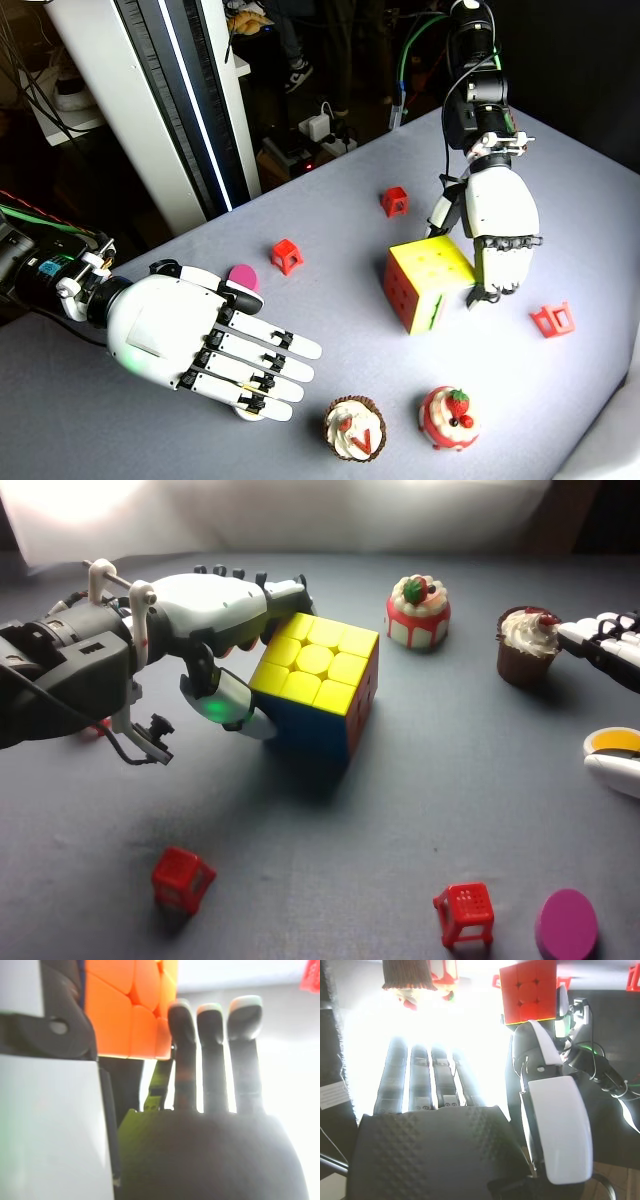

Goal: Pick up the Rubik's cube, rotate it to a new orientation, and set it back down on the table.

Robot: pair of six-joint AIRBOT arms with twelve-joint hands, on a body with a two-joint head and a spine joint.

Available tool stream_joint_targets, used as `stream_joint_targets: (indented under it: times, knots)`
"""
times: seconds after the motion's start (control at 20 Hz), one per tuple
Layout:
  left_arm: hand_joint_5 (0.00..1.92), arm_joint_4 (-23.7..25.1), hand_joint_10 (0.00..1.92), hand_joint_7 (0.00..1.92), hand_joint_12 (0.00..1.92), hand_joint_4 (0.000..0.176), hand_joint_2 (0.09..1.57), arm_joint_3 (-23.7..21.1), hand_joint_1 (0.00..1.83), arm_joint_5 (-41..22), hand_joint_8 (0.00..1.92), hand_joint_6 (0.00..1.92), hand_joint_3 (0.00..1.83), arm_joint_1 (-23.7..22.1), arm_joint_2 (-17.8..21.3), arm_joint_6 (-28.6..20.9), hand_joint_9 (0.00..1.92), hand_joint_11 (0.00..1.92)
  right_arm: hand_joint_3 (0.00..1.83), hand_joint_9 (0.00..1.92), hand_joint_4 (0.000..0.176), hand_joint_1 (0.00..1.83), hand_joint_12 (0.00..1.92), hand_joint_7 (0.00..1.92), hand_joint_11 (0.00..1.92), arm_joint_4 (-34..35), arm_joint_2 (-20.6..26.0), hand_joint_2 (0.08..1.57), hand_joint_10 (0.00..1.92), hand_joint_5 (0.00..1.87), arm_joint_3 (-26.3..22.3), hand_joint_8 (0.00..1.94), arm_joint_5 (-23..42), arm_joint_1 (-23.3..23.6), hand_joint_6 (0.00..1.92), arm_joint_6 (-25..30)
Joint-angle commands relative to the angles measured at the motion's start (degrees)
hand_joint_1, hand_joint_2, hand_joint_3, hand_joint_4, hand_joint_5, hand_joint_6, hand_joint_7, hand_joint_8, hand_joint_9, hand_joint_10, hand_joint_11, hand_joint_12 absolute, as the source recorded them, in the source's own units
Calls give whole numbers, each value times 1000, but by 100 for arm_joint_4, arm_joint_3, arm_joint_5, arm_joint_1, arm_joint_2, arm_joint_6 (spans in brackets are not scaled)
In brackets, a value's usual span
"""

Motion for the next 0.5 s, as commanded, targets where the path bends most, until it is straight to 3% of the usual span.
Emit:
stream_joint_targets:
  times: [0.0, 0.05, 0.1, 0.15, 0.2, 0.25, 0.3, 0.35, 0.4, 0.45]
  knots:
    - [413, 38, 1918, 202, 1921, 0, 1145, -8, 999, -526, 1528, 1052, 0, -8, 80, 65, 157, 392, 0, 0, 0, 539, 619, 0, 0, 42, 19, 1232, 0, 0, 26, 0, 654, 69, 0, 42]
    - [274, 78, 1786, 88, 1921, 0, 1140, -20, 1017, -528, 1310, 762, 0, -28, 82, 65, 31, 241, 0, 0, 0, 547, 554, 0, 0, 47, 19, 1230, 0, 0, 26, 0, 654, 69, 0, 42]
    - [274, 103, 1786, 88, 1921, 0, 1140, -31, 1017, -543, 1310, 762, 0, -39, 83, 64, 31, 241, 0, 0, 0, 547, 554, 0, 0, 48, 19, 1230, 0, 0, 26, 0, 654, 67, 0, 42]
    - [226, 163, 1496, 82, 1921, 0, 1122, -44, 918, -579, 970, 493, 0, -47, 90, 2, 5, 83, 0, 0, 0, 538, 542, 0, 0, 50, 19, 1226, 0, 0, 26, 0, 654, 63, 0, 42]
    - [234, 240, 1367, 89, 1921, 0, 1119, -49, 857, -618, 808, 269, 0, -47, 93, -88, 0, 16, 0, 0, 0, 547, 480, 0, 0, 55, 19, 1227, 0, 0, 26, 0, 654, 59, 0, 44]
    - [211, 284, 1141, 128, 1921, 0, 1070, -56, 823, -657, 620, 155, 0, -50, 97, -142, 0, 2, 2, 0, 0, 572, 465, 0, 0, 59, 19, 1232, 0, 0, 26, 0, 654, 52, 0, 49]
    - [153, 310, 887, 152, 1794, 0, 1002, -63, 784, -658, 363, 71, 0, -60, 103, -142, 0, 0, 0, 0, 0, 565, 509, 0, 0, 60, 19, 1233, 0, 0, 25, 0, 654, 47, 0, 51]
    - [5, 316, 71, 5, 1504, 0, 955, -65, 771, -658, 19, 2, 0, -62, 113, -142, 0, 0, 2, 0, 0, 556, 524, 0, 0, 61, 19, 1239, 0, 0, 25, 0, 654, 42, 0, 54]
    - [0, 319, 13, 0, 1138, 20, 941, -73, 772, -659, 3, 0, 0, -68, 139, -142, 0, 0, 3, 0, 0, 569, 528, 0, 0, 61, 19, 1241, 0, 0, 25, 0, 654, 41, 0, 54]
    - [0, 329, 2, 0, 781, 88, 898, -79, 688, -659, 0, 0, 1, -68, 159, -142, 0, 0, 0, 0, 0, 580, 596, 0, 0, 61, 19, 1242, 0, 0, 23, 0, 654, 39, 0, 58]
